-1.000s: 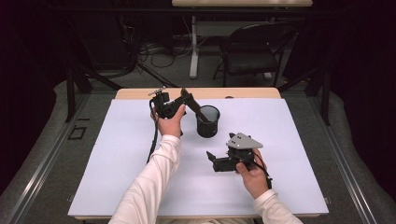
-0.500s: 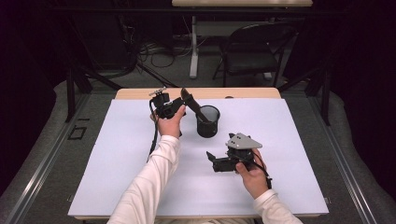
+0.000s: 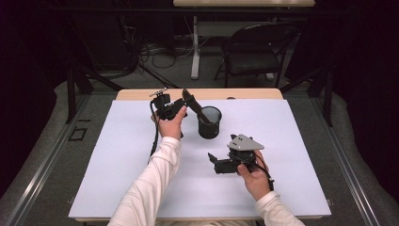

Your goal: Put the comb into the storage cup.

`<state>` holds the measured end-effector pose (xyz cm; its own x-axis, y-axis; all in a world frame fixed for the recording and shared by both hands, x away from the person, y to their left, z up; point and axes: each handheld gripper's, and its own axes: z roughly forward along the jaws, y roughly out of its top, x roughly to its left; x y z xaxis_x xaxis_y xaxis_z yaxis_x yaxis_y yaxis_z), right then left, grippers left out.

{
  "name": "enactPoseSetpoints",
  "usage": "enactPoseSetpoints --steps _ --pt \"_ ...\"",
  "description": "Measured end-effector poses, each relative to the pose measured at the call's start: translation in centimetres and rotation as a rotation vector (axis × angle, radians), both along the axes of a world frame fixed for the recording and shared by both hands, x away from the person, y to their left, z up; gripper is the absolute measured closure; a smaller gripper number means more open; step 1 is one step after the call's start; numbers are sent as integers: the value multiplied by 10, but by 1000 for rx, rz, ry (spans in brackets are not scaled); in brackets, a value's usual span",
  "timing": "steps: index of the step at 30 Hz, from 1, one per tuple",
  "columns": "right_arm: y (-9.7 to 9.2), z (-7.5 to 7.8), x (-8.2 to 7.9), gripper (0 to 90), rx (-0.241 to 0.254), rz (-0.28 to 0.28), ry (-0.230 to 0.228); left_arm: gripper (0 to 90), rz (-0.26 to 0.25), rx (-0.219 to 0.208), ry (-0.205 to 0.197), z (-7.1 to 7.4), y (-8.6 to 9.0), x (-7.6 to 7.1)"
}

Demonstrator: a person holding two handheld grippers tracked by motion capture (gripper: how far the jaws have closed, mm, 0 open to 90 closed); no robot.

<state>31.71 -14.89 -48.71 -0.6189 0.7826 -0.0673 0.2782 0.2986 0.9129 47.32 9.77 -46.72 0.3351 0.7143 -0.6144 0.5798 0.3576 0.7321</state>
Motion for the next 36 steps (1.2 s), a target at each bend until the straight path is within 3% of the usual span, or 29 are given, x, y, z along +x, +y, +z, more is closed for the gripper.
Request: enactPoseSetpoints --steps 8,15,25,32,34,36 --pt "0 0 0 0 -1 -1 0 365 -13 -1 -9 4 2 -3" --pt "0 0 0 0 -3 -3 -2 362 -42 18 -40 15 7 -11" --pt "0 0 -1 0 -6 -4 -1 348 -75 73 -62 24 16 -19" --pt "0 0 0 0 -6 -5 -1 348 -121 99 -44 29 21 -22" --pt "0 0 0 0 -6 -6 0 348 -150 118 -81 30 22 -24" --pt "0 0 0 0 -7 -5 -2 349 -152 132 -86 32 22 -25"
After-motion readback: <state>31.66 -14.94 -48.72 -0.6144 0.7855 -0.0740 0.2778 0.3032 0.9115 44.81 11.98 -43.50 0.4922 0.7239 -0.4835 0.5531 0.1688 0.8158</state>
